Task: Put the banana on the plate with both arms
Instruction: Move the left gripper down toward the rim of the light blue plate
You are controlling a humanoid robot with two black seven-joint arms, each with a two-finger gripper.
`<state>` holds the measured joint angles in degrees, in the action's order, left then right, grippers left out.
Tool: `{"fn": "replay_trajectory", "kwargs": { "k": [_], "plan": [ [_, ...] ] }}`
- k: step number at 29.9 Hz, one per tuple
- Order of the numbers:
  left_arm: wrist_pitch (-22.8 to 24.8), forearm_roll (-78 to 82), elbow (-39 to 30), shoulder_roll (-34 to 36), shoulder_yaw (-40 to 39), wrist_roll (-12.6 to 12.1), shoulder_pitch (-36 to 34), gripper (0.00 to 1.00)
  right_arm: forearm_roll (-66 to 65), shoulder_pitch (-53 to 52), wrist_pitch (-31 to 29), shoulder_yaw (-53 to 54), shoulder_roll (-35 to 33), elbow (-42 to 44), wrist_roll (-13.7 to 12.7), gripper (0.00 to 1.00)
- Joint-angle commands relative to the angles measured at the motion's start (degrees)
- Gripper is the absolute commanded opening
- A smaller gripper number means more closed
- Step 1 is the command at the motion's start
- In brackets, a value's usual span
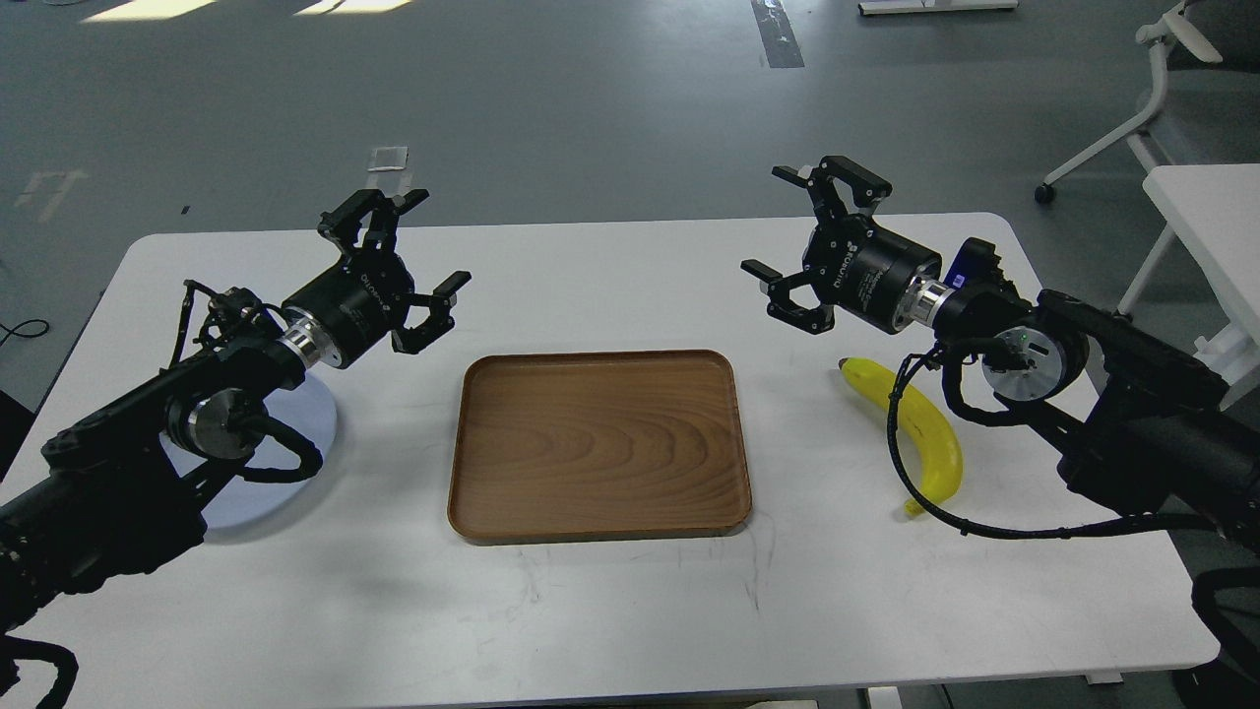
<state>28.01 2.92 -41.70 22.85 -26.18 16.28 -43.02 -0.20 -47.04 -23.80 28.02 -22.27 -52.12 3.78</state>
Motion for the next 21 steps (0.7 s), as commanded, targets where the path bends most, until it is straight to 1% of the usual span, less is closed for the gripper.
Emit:
{"fn": "replay_trajectory", "kwargs": {
  "k": [1, 8, 10, 14, 19, 20, 21],
  "plan": [
    [-0.01, -0.19, -1.10, 2.10, -1.67, -0.02, 0.04, 0.99, -0.07, 0.02, -0.11, 1.33, 0.38, 0.00, 0.00, 1.00],
    [-0.01, -0.28, -1.10, 2.47, -2.03, 0.06, -0.23, 0.99, -0.07, -0.77, -0.11, 1.78, 1.35, 0.09, 0.00, 1.00],
    [-0.01, -0.28, -0.40, 2.20, -1.68, -0.55, -0.14, 0.99, -0.07, -0.95, -0.02, 1.78, 1.61, 0.44, -0.08, 1.00],
    [-0.01, -0.28, -0.31, 2.11, -1.94, -0.20, 0.12, 0.99, -0.50, -0.95, -0.02, 2.13, 1.88, 0.97, -0.17, 1.00],
    [-0.01, -0.28, -0.84, 1.68, -1.59, -0.73, -0.14, 0.99, -0.51, -2.00, 0.24, 2.40, 3.11, 3.87, -0.35, 1.00],
    [-0.58, -0.28, -1.10, 1.68, -1.59, -0.73, -0.14, 0.99, -0.51, -2.00, 0.33, 2.48, 3.37, 3.87, -0.35, 1.00],
    [-2.33, -0.28, -1.36, 1.76, -1.94, -0.73, -0.23, 0.99, -0.51, -2.00, 0.68, 2.48, 3.55, 3.87, -0.35, 1.00]
  ]
}}
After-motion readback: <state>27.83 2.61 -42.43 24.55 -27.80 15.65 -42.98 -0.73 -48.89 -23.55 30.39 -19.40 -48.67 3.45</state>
